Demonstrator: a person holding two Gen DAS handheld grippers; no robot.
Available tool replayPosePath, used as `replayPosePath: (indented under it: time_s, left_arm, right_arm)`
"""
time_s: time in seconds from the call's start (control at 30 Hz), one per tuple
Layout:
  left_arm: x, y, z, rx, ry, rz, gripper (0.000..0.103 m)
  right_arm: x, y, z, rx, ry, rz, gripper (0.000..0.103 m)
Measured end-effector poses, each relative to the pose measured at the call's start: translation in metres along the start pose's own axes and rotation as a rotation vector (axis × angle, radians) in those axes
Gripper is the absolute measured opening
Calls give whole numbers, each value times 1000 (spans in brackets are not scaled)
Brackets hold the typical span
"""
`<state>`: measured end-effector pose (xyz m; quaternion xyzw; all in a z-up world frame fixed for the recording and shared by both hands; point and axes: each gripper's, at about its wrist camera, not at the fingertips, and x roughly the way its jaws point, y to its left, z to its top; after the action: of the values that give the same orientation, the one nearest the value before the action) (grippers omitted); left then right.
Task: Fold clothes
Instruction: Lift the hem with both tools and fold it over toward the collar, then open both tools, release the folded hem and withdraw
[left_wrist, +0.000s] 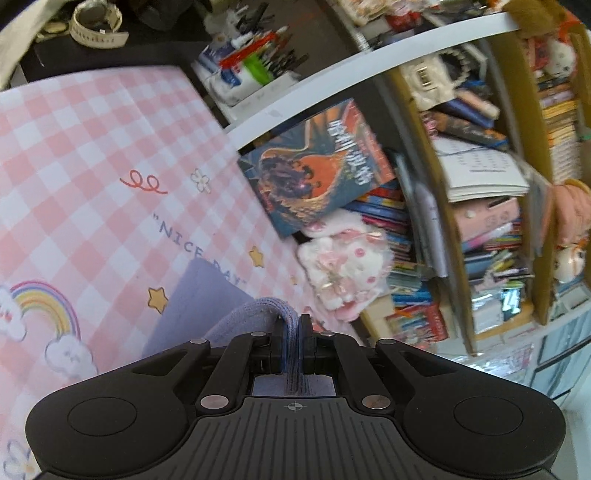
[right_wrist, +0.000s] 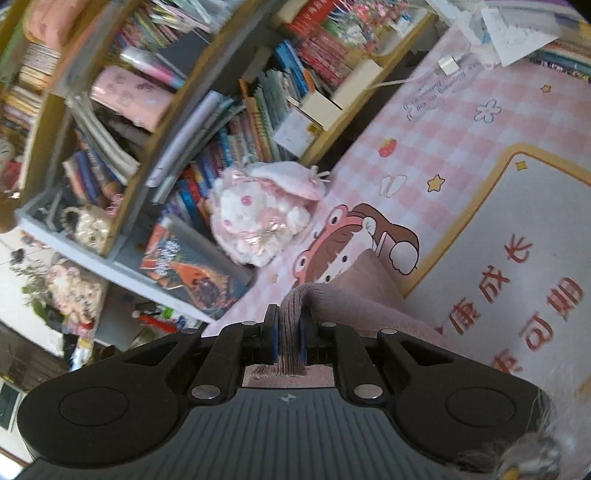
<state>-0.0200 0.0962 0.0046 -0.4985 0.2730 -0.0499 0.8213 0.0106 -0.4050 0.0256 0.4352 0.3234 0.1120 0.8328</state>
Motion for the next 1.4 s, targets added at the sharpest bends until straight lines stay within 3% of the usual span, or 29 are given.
replayPosePath:
  time_s: [0.23,0.33,0.4,0.43,0.47,0.63,0.73,0.83,0.87,0.93,0.97,1.0,1.03,1.07,1.13,1.2,1.27,1.4]
  left_arm:
    - [39,21,13,-33,68,91,5]
    - [48,28,17,-47,90,151,13]
    - [47,31,20,-45,76,178,37]
    - [45,32,22,-41,61,189,43]
    - [43,33,24,-31,53,200,49]
    - [39,33,25,77,55,247,48]
    - [45,23,13,210,84,254,47]
    - [52,9,-2,365,86,264,46]
    - [56,6,-4,395,90,272,45]
    - [62,1,-10,454,98,288,45]
    - [66,0,-11,475,104,299,35]
    - [70,1,-11,481,114,315,18]
    - [73,3,-10,486,124,331,11]
    - [75,4,-8,479,131,329,5]
    - [66,5,0,414,111,248,5]
    - [58,8,7,366,76,215,5]
    - [61,16,11,338,79,240,5]
    - [75,29,9,332,115,291,5]
  right_arm:
    - [50,-6,7,10,36,-92,10]
    - [64,-9,6,17,56,-138,15]
    - [66,-5,8,-4,33,-161,34]
    - [67,-4,9,-15,22,-172,50]
    - [66,-1,10,-42,0,-184,55]
    - [62,1,17,-147,-33,-241,56]
    - [67,1,11,-278,-14,-327,56]
    - [79,4,-3,-462,29,-423,50]
    - [82,3,-5,-481,40,-432,42]
    - [88,1,-11,-514,62,-447,37]
    - [91,0,-11,-518,65,-446,33]
    - [95,-1,-10,-521,67,-444,29]
    - [98,-2,-10,-524,70,-442,14]
    - [99,-1,-7,-512,65,-431,9]
    - [99,-1,-1,-487,53,-406,7]
    - [89,0,7,-419,-4,-349,7]
    - [87,-3,11,-367,-27,-342,7]
    - [114,-19,9,-348,54,-407,7]
